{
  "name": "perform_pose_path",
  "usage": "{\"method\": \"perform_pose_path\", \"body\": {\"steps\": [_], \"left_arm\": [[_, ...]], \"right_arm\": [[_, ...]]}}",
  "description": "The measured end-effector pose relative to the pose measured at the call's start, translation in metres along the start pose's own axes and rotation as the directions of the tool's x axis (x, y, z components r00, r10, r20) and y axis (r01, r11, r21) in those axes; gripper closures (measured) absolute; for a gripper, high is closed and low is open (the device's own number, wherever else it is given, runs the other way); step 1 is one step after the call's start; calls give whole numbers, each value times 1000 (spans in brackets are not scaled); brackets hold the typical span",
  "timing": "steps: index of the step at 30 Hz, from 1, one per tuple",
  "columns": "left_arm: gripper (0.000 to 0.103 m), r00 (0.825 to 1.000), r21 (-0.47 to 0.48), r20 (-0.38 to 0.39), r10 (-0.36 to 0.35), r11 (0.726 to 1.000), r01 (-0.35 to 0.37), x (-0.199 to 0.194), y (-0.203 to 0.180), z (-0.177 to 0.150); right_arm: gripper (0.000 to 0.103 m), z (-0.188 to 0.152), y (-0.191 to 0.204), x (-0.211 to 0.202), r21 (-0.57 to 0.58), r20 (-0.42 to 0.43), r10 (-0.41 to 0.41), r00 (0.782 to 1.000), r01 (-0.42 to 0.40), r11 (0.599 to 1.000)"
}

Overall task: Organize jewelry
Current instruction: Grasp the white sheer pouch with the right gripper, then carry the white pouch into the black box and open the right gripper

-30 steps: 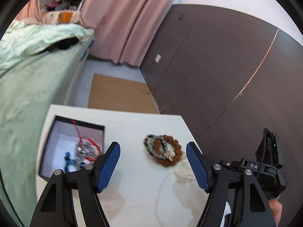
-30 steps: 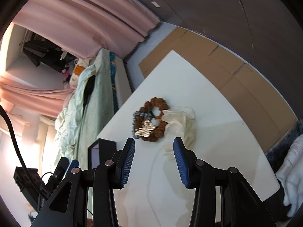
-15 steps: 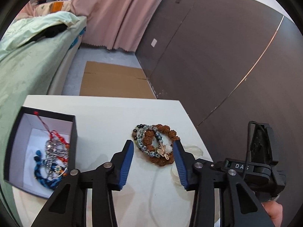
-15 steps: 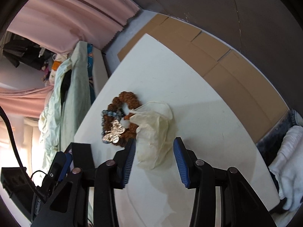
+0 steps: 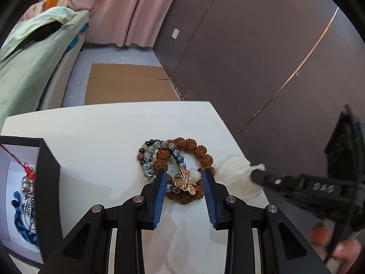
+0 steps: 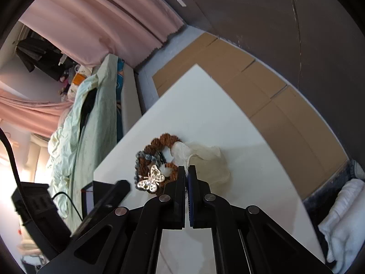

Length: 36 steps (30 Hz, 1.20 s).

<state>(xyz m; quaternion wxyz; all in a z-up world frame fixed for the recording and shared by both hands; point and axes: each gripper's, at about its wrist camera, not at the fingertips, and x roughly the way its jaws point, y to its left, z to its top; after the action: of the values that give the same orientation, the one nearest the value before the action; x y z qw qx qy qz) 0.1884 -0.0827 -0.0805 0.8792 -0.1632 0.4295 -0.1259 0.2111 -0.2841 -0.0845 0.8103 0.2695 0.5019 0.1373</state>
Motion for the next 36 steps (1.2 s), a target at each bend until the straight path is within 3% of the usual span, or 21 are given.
{"method": "perform_pose_path", "body": {"steps": [16, 19, 23, 30, 36], "left_arm": [[69, 992, 143, -4, 129, 982, -127, 18, -18, -5], [84, 987, 162, -8, 160, 974, -156, 18, -18, -8], [86, 993, 116, -32, 110, 988, -106, 14, -10, -9], [86, 997, 63, 7, 71, 995, -71, -10, -1, -3], [86, 997, 26, 50, 57, 998, -58, -36, 10, -1]], "right_arm": [[99, 5, -2, 10, 19, -56, 24, 998, -23, 1000], [99, 3, 1, 12, 14, -61, 20, 998, -19, 1000], [99, 0, 3, 11, 3, -67, 14, 998, -14, 1000], [99, -4, 11, 4, -24, -42, 28, 999, -29, 999], [99, -10, 26, -7, -61, 10, 104, 995, -103, 993]]}}
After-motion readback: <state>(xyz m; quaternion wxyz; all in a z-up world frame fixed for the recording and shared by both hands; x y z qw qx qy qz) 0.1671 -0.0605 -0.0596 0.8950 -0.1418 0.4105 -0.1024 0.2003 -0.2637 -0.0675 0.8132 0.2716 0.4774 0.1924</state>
